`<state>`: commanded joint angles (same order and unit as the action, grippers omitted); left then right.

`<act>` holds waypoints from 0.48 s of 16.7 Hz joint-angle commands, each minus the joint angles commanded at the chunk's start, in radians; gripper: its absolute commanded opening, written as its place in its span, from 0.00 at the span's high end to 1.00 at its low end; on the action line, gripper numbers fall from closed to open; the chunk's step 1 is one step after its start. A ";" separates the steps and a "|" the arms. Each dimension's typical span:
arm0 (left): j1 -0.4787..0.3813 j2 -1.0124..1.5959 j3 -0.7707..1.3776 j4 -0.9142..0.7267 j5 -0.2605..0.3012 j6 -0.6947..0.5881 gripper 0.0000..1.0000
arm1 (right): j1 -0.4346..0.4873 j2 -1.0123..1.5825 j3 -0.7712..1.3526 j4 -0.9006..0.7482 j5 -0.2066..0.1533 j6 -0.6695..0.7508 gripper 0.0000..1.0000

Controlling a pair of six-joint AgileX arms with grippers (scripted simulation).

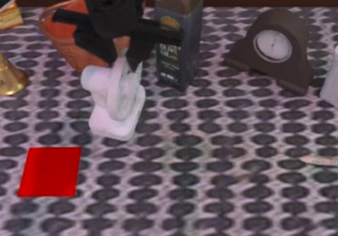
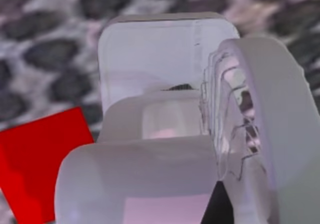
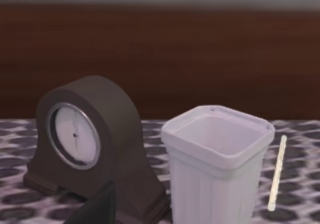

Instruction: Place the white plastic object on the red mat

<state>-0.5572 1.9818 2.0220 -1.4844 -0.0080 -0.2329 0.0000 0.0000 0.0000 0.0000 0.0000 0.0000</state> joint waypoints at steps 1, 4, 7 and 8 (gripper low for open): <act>0.020 -0.036 -0.038 0.013 0.000 0.126 1.00 | 0.000 0.000 0.000 0.000 0.000 0.000 0.00; 0.081 -0.140 -0.160 0.049 0.002 0.504 1.00 | 0.000 0.000 0.000 0.000 0.000 0.000 0.00; 0.145 -0.232 -0.290 0.075 0.006 0.856 1.00 | 0.000 0.000 0.000 0.000 0.000 0.000 0.00; 0.165 -0.258 -0.334 0.082 0.007 0.963 1.00 | 0.000 0.000 0.000 0.000 0.000 0.000 0.00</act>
<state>-0.3917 1.7237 1.6883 -1.4028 -0.0007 0.7297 0.0000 0.0000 0.0000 0.0000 0.0000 0.0000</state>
